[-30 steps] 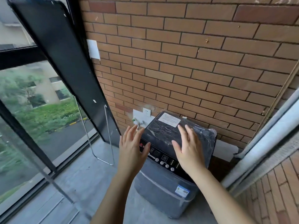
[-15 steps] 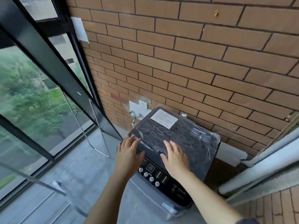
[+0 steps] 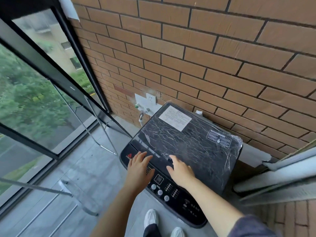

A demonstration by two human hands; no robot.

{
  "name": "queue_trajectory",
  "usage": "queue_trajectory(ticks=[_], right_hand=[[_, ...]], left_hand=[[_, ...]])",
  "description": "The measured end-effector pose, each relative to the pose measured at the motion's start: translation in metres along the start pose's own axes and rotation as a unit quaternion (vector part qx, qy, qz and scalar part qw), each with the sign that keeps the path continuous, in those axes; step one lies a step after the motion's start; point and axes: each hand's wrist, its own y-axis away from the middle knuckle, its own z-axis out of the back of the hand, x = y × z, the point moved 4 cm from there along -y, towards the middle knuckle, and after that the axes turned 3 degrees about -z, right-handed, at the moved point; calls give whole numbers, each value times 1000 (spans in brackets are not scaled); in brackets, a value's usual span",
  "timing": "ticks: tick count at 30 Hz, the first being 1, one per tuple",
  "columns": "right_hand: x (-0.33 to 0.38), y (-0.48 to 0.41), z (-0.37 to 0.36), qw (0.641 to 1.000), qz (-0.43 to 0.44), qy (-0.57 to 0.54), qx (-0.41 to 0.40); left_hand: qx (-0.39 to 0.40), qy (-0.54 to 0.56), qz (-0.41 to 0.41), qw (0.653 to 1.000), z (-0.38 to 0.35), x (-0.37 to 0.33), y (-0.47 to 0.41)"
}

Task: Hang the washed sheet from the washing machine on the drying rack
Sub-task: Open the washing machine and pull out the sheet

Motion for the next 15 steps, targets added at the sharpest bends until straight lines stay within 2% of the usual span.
queue_trajectory(ticks=[8, 15], right_hand=[[8, -2, 17, 997, -54, -57, 0], [20, 20, 57, 996, -30, -69, -46]], left_hand=[[39, -21, -87, 995, -2, 16, -32], [-20, -65, -213, 975, 14, 16, -50]])
